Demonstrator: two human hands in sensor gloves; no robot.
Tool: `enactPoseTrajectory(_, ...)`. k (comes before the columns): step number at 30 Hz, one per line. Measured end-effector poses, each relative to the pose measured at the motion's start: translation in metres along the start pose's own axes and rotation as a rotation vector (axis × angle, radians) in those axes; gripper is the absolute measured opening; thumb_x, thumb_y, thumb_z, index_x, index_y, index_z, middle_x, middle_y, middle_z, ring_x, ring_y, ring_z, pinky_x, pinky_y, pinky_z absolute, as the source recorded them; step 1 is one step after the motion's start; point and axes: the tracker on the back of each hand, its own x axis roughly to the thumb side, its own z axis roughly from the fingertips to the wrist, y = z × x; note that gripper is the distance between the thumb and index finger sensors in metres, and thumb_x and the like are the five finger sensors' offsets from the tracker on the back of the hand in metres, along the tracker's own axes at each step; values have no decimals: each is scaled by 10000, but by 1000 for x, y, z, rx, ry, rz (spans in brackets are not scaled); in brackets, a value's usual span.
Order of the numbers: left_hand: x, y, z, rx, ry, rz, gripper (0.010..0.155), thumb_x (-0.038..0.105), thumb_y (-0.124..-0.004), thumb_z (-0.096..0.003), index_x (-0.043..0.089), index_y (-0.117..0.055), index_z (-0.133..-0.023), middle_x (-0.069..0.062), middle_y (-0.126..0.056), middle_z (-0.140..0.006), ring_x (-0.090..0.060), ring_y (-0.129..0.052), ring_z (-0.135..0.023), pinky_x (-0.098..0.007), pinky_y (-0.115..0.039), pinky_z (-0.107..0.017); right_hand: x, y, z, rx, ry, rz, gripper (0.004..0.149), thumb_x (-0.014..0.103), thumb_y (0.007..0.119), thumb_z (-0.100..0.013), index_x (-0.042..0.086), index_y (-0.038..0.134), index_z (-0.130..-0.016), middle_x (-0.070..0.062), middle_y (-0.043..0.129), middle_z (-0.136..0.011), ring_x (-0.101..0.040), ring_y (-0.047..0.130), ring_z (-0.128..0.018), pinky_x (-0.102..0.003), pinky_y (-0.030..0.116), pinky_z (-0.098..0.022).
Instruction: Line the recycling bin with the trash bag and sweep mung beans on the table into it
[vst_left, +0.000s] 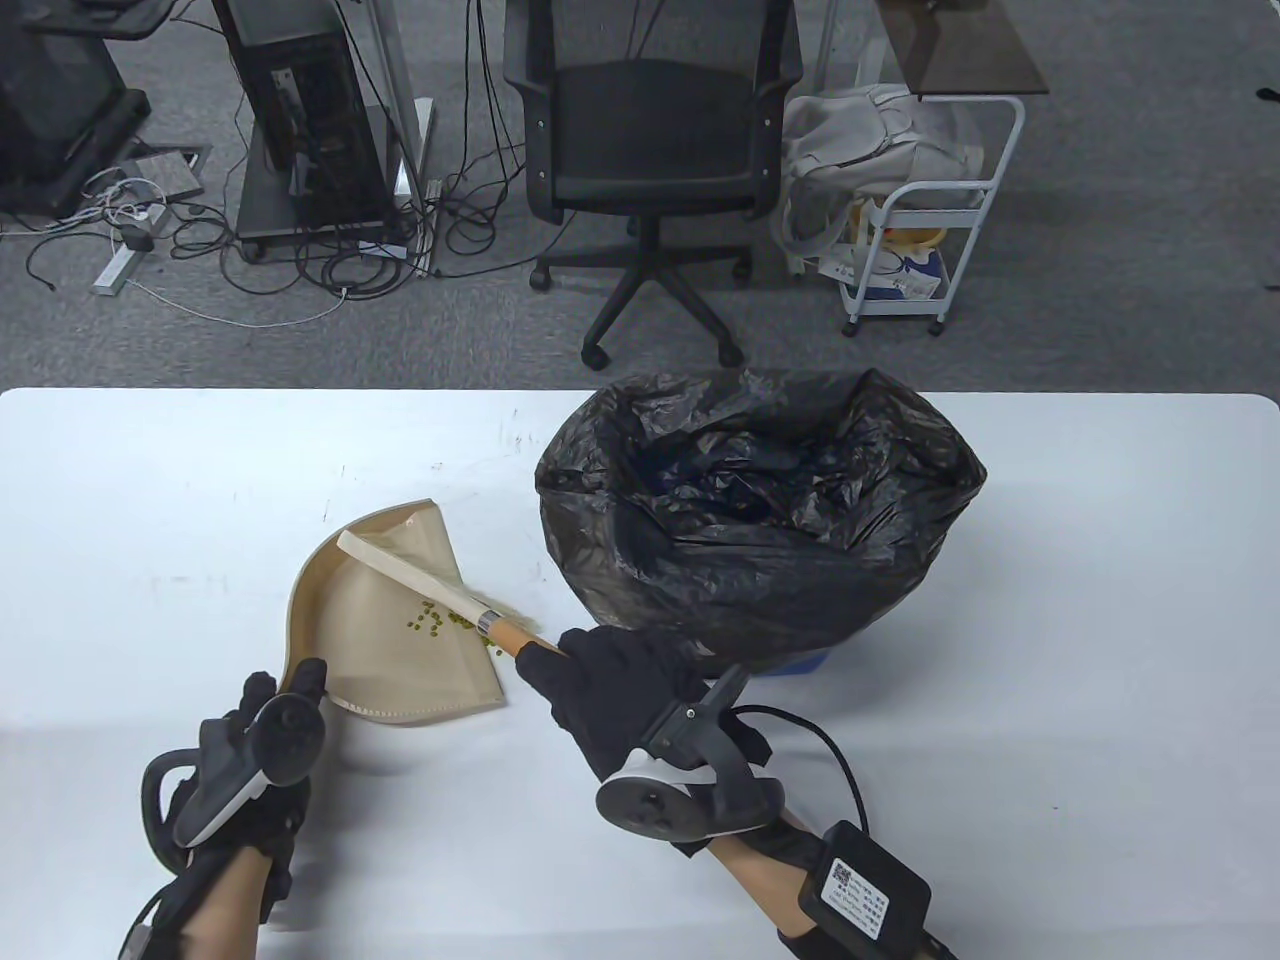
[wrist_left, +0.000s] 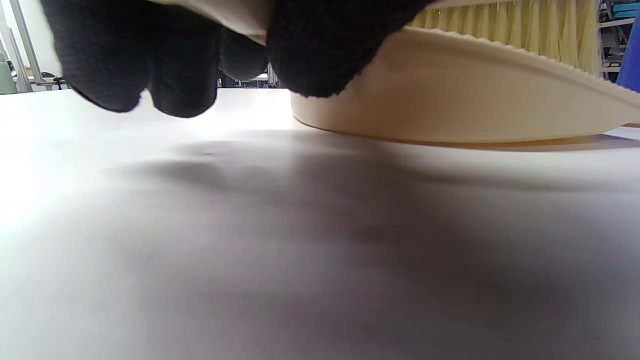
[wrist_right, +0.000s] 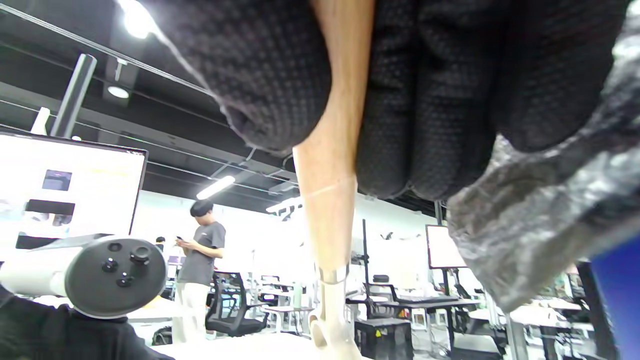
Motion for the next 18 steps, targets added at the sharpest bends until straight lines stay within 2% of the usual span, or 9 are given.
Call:
enactPoseTrajectory(5, 0, 0, 0, 1, 8, -5, 729, 95, -830, -508, 246, -504, -1143, -322, -621, -1145, -654, -814, -905, -734, -785, -593, 3, -16, 2, -54, -5, 44, 496, 237, 871, -435, 131, 886, -919, -279, 1002, -737, -469, 1046, -610, -612, 859, -439)
enactPoseTrajectory(8, 0, 0, 0, 1, 9, -5, 730, 95, -832, -507, 250, -506, -1142, -323, -625, -1144, -650, -820, -903, -732, -788, -591, 0, -24, 4, -30, 38, 75, 493, 238, 871, -439, 123, 890, -918, -283, 1006, -729, -472, 1049, -601, -612, 859, -436)
enactPoseTrajectory(13, 0, 0, 0, 1, 10, -5, 729, 96, -833, -507, 251, -509, -1141, -320, -628, -1143, -648, -824, -901, -730, -789, -592, -4, -21, 13, 40, 105, 140, 493, 237, 878, -435, 107, 899, -910, -291, 1015, -710, -476, 1054, -583, -613, 864, -421)
enactPoseTrajectory(18, 0, 0, 0, 2, 11, -5, 727, 96, -835, -505, 255, -513, -1138, -320, -633, -1139, -644, -830, -898, -726, -794, -590, -4, -19, 19, 46, 119, 96, 492, 237, 880, -435, 94, 901, -905, -297, 1017, -698, -478, 1060, -565, -611, 868, -409)
